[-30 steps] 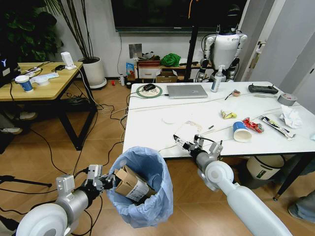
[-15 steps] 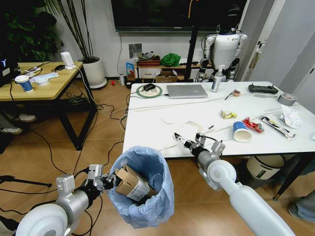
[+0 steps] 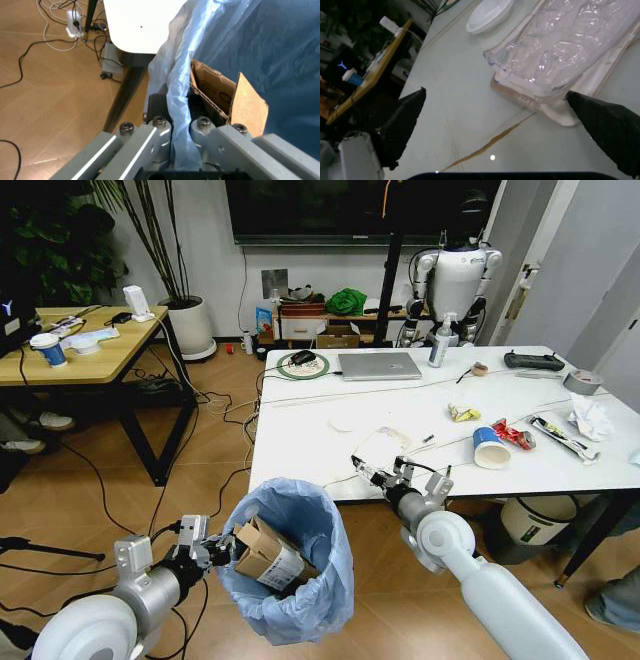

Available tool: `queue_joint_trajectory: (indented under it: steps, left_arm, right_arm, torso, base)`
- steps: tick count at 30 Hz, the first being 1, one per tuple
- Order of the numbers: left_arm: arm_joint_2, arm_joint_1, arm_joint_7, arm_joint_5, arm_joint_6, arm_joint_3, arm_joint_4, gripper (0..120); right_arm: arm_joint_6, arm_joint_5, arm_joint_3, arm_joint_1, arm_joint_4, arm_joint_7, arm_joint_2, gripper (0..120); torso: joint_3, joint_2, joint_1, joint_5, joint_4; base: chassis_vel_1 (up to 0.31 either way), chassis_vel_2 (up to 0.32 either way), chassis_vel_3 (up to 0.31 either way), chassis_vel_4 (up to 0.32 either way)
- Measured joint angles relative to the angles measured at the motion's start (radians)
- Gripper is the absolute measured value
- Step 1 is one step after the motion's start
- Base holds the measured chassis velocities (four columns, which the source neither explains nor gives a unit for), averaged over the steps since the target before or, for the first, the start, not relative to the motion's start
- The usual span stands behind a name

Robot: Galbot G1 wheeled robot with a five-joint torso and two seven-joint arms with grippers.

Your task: Pick up the trash bin and place the trash from the table into it.

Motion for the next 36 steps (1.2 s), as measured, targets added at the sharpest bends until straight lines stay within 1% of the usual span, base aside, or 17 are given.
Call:
queue_joint_trajectory:
  steps: [3,8,11,26,36]
  left_arm:
    - [0.0,0.0,0.0,0.0,0.0,0.0,0.0,0]
    - [0.003,0.004,-0.002,-0.007,0.0,-0.01,-0.002,0]
    - [0.003,0.006,-0.003,-0.009,0.001,-0.012,-0.003,0]
    - [-0.008,-0.002,-0.005,-0.007,0.002,-0.003,0.001,0]
    - [-0.008,0.003,-0.005,-0.006,0.002,-0.005,0.001,0]
  right_arm:
    - [0.0,0.001,-0.004,0.007,-0.006,0.001,0.005,100]
    - [0.0,0.002,-0.012,0.039,-0.05,-0.005,0.043,100]
    - [0.0,0.003,-0.013,0.049,-0.061,-0.008,0.048,100]
    - [0.0,0.017,0.008,0.053,-0.072,-0.017,0.025,100]
    - [0.0,0.022,0.0,0.065,-0.085,-0.025,0.039,100]
  torso:
    - [0.0,0.0,0.0,0.0,-0.0001]
    - [0.0,0.0,0.0,0.0001,0.0]
    - [0.0,0.0,0.0,0.0,0.0001]
    - [0.0,0.0,0.0,0.0,-0.0001]
    - [0.0,0.0,0.0,0.0,0.0]
  base:
    - [0.0,0.0,0.0,0.0]
    - [0.0,0.0,0.0,0.0]
    - [0.0,0.0,0.0,0.0]
    - [0.0,0.0,0.0,0.0]
    - [0.0,0.0,0.0,0.0]
